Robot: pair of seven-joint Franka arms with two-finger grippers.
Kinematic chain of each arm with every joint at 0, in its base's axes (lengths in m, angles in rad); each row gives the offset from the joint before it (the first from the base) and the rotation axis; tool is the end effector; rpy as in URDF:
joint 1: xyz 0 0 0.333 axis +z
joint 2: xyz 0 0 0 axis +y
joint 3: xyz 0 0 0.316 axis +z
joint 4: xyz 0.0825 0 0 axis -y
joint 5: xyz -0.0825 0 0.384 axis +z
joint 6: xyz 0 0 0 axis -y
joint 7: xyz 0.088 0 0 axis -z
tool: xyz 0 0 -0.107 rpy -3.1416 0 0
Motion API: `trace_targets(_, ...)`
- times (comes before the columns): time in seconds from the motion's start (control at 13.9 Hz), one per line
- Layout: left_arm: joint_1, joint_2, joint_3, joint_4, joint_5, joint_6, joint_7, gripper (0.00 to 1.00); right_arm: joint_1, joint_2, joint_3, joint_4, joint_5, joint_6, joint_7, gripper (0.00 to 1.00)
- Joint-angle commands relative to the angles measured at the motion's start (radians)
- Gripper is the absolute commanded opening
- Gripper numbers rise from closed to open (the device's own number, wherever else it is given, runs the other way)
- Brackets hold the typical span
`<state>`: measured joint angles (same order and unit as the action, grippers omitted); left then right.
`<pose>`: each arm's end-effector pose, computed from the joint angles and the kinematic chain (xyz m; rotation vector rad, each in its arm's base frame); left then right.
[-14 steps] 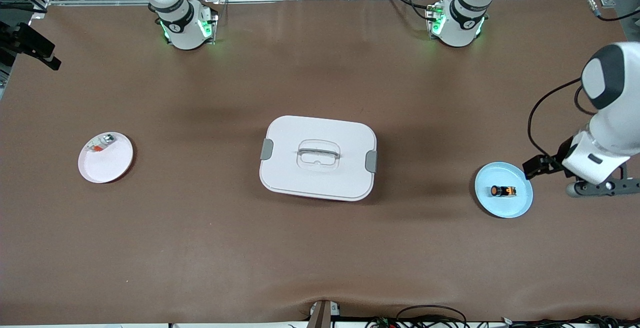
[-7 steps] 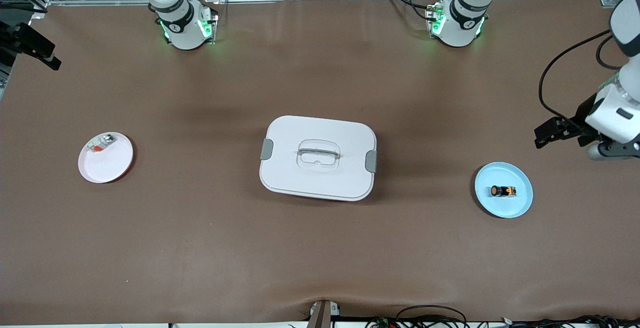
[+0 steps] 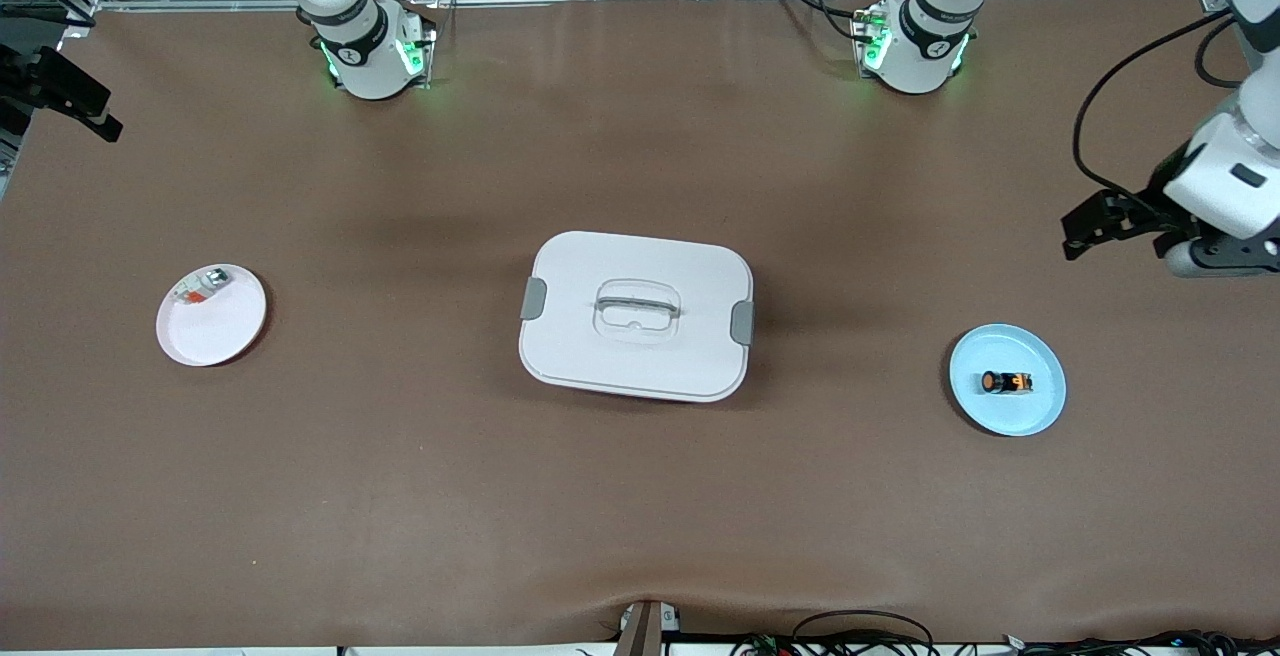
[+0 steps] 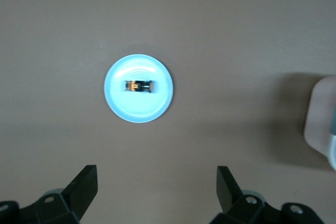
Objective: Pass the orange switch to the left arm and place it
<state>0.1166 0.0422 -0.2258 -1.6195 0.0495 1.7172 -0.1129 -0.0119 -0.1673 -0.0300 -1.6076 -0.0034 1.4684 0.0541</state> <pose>0.5765 -0.0560 0.5913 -3.1070 0.0026 -0.0942 0.4892 -0.0225 0.6856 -3.1359 0.1507 -0.0440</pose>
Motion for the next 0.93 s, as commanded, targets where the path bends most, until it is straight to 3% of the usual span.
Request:
trace_targets(0.0,0.006,-0.001,-0.009,0.017,-0.011,-0.024,-0.021,1.00,0.004,0.005,-0.004,0.015,-0.009,-0.010,-0.005,1.00)
trace_targets(0.86,0.040,0.028,0.002,0.029,-0.011,-0.024,-0.002,1.00,0.001,0.005,-0.004,0.011,-0.004,-0.011,-0.007,1.00)
